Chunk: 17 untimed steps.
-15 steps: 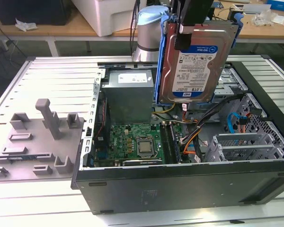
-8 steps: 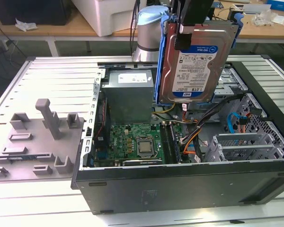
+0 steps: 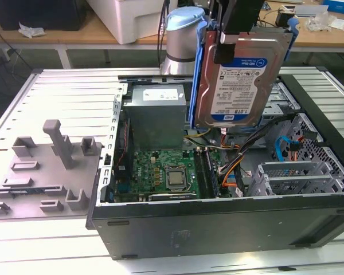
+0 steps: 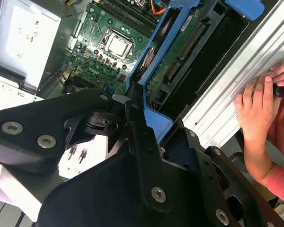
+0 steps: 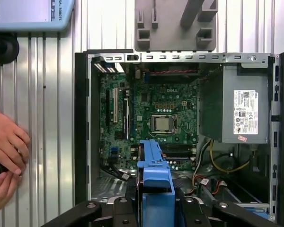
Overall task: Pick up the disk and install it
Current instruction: 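Insert the disk into the insertion slot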
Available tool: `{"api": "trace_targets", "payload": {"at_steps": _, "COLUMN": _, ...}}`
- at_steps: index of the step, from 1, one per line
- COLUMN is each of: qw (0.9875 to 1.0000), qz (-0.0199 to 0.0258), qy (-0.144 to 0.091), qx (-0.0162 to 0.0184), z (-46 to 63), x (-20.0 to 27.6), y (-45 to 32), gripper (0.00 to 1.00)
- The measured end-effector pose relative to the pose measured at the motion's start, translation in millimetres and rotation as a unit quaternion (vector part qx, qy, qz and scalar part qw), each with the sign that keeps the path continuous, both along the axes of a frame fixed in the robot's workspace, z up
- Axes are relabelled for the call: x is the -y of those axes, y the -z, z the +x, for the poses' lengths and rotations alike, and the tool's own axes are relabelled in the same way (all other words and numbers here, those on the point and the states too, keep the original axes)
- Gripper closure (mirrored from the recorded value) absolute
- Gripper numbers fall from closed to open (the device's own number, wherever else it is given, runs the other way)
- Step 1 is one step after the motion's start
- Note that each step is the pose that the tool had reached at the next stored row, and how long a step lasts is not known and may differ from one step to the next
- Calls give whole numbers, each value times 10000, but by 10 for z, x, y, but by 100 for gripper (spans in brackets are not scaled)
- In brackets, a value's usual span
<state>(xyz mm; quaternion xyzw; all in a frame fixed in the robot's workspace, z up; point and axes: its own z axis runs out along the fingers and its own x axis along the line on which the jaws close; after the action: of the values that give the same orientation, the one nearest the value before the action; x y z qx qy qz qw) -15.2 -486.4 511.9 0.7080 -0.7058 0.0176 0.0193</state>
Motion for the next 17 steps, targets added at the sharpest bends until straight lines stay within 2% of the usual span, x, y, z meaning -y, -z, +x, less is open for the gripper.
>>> {"api": "trace_targets", "payload": {"at_steps": 2, "qw": 10000, "qz": 28, "qy": 0, "qx": 0, "z": 11, "x": 38, "y": 0, "gripper": 64}}
{"api": "trace_targets", "payload": {"at_steps": 3, "qw": 10000, "qz": 57, "qy": 0, "qx": 0, "z": 24, "x": 72, "y": 0, "gripper": 64}}
{"api": "trace_targets", "payload": {"at_steps": 10, "qw": 9998, "qz": 175, "qy": 0, "qx": 0, "z": 123, "x": 197, "y": 0, "gripper": 64}}
{"api": "trace_targets", "payload": {"at_steps": 17, "qw": 9997, "qz": 237, "qy": 0, "qx": 0, "z": 264, "x": 335, "y": 0, "gripper": 64}}
